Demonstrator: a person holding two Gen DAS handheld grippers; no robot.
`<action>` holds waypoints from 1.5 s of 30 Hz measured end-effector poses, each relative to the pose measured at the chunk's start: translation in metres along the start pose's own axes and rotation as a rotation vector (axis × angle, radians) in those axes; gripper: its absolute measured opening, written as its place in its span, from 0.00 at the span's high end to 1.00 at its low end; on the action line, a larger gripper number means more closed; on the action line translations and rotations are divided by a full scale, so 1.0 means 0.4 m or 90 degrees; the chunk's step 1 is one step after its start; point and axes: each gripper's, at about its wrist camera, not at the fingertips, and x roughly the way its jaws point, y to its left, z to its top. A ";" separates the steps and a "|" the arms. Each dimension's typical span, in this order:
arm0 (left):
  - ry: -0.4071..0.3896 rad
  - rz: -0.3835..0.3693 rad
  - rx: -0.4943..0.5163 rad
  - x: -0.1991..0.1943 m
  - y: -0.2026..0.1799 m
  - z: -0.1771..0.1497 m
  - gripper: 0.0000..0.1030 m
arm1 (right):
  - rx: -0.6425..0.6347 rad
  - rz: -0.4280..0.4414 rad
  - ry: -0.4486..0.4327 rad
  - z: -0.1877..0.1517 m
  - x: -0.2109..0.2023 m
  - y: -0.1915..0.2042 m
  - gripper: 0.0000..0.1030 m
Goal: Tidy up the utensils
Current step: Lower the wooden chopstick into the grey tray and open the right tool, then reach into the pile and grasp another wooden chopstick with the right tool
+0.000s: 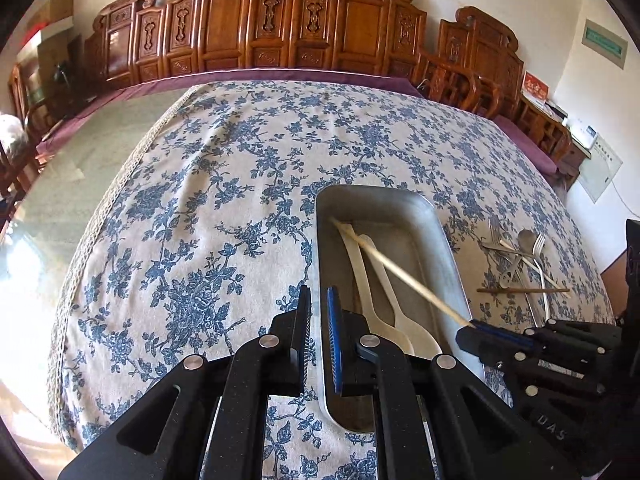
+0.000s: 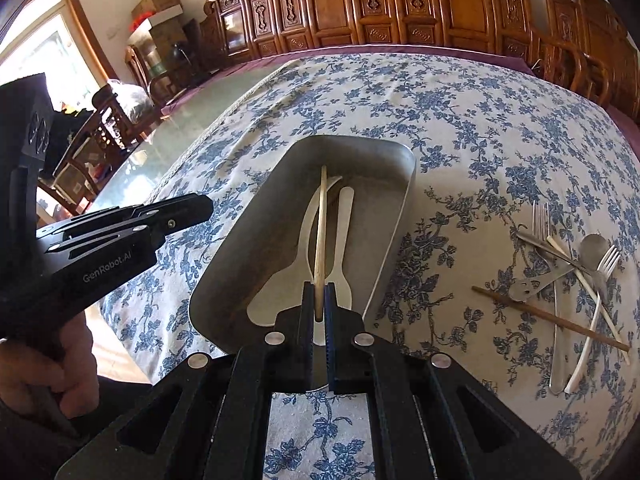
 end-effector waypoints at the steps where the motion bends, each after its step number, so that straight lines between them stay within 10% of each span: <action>1: 0.000 0.000 0.000 0.000 -0.001 0.000 0.93 | -0.001 0.004 0.002 -0.002 0.003 0.003 0.94; 16: -0.005 -0.016 0.021 0.000 -0.043 -0.005 0.83 | -0.012 0.012 -0.037 -0.026 -0.079 -0.071 0.92; 30: -0.015 -0.062 0.092 0.012 -0.220 -0.003 0.36 | -0.049 -0.119 -0.017 -0.062 -0.165 -0.370 0.72; 45: 0.000 -0.087 0.113 0.033 -0.340 -0.009 0.34 | -0.094 -0.109 0.084 -0.076 -0.040 -0.472 0.72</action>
